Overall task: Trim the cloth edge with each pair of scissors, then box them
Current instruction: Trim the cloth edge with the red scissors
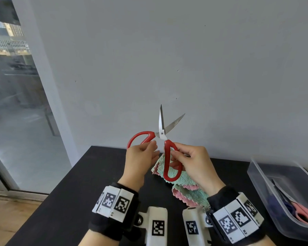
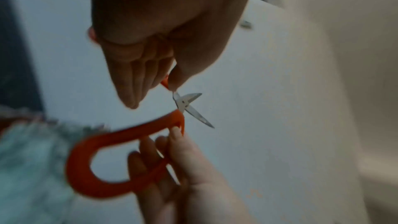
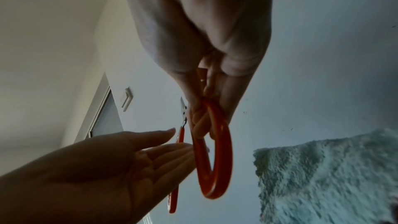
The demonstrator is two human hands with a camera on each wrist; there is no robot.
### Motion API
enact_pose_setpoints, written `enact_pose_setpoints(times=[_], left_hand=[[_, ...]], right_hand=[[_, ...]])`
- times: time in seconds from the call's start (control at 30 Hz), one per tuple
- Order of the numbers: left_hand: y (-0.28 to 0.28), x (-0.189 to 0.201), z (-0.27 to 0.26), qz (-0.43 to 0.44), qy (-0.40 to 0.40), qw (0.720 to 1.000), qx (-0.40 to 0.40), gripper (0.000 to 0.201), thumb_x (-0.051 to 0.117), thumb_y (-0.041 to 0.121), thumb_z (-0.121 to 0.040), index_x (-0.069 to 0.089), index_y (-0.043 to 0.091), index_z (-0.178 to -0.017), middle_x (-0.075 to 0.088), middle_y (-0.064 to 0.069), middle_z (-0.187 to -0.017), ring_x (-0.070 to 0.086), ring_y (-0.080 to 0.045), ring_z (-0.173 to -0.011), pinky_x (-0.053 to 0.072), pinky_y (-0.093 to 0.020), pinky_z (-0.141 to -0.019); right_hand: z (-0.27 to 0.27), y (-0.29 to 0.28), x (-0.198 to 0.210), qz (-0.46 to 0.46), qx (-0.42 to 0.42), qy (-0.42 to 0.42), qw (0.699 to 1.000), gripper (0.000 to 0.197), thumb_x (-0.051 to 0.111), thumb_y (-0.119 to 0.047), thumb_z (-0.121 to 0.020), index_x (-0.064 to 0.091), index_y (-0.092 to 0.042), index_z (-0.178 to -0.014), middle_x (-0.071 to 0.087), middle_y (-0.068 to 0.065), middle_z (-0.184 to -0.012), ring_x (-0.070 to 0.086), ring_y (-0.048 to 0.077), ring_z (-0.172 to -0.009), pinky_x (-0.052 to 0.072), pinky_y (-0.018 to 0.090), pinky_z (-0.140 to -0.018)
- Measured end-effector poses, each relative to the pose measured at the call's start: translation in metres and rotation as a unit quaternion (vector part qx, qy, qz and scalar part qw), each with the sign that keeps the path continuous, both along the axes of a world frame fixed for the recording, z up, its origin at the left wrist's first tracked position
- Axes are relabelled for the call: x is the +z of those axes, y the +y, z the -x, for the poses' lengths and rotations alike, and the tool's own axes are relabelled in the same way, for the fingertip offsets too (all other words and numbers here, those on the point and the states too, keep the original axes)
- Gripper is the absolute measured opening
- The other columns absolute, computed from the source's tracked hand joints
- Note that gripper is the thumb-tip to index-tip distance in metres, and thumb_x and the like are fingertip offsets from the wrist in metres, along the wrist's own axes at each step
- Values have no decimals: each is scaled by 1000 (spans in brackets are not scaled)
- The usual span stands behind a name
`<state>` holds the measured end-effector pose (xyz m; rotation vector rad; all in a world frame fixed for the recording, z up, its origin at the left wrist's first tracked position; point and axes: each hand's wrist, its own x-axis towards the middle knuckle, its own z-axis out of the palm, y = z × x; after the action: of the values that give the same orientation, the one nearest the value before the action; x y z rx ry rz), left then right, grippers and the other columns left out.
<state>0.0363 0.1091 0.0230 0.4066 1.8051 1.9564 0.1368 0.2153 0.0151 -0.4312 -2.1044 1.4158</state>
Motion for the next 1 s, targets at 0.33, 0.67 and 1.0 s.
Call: enact_pose_setpoints(times=[0.33, 0.67, 1.0], left_hand=[[4, 2, 14, -276, -252, 925, -68, 19, 59, 20, -91, 68, 6, -99, 71, -12, -108, 73, -22, -84, 60, -30, -71], [-4, 1, 27, -199, -169, 962, -82, 15, 65, 3, -84, 64, -4, -97, 68, -13, -87, 73, -26, -78, 60, -31, -64], [-30, -5, 43, -165, -175, 970, -46, 43, 70, 5, -78, 59, -8, -118, 69, -15, -96, 73, -21, -70, 57, -27, -57]], right_hand=[[4, 1, 1, 33, 31, -25, 999, 27, 61, -12, -92, 69, -20, -117, 74, -2, -83, 73, 14, -72, 60, 26, -73], [8, -2, 0, 36, 48, -46, 997, 25, 64, -13, -90, 70, -19, -113, 75, 2, -91, 73, 16, -75, 60, 26, -73], [2, 16, -4, -145, 6, -199, 969, 18, 71, -23, -85, 72, -19, -103, 71, -6, -92, 64, 3, -75, 52, 17, -76]])
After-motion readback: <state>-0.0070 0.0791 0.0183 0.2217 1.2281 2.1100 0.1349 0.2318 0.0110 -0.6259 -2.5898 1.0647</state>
